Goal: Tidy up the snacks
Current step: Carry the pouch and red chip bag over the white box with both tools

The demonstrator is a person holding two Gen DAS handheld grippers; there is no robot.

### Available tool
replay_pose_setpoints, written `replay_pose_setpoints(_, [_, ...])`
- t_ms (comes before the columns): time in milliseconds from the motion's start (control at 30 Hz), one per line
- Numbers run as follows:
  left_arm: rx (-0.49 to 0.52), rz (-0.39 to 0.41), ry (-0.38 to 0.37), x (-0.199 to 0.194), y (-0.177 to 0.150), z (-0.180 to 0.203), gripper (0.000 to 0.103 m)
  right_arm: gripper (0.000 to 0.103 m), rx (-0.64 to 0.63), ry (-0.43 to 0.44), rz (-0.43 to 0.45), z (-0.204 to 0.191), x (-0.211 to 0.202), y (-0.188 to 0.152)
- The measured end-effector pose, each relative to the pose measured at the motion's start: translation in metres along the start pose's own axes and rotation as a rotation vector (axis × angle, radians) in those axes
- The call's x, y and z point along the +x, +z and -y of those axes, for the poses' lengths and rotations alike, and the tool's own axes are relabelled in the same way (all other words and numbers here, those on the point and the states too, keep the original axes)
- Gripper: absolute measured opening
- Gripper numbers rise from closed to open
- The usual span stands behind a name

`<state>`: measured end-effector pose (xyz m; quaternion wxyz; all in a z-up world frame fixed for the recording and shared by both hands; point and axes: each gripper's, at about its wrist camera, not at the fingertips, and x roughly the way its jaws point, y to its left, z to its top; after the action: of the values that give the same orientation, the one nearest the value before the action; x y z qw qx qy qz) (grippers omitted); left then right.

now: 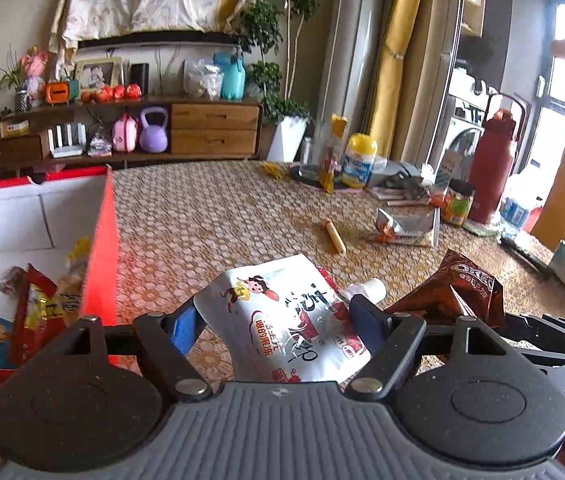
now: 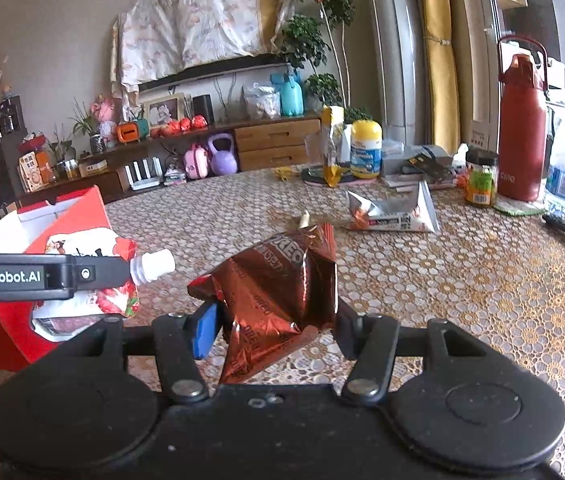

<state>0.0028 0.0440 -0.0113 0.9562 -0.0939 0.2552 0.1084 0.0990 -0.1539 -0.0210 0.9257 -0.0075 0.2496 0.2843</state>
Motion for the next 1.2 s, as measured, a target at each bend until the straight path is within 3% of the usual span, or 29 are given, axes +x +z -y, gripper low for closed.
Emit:
replay_pose_setpoints(900, [-0.097,0.154,0.193,-0.062,0.032,-0.111,0.077,0.057,-0.152,0.219,0.092,-0.110,-0.001,0.045])
replay_pose_setpoints(1200, [-0.128,0.161,0.267,-0.063,0.038,-0.160,0.077,0.057,-0.215,0.298,0.101,-0.157,0.013,0.060])
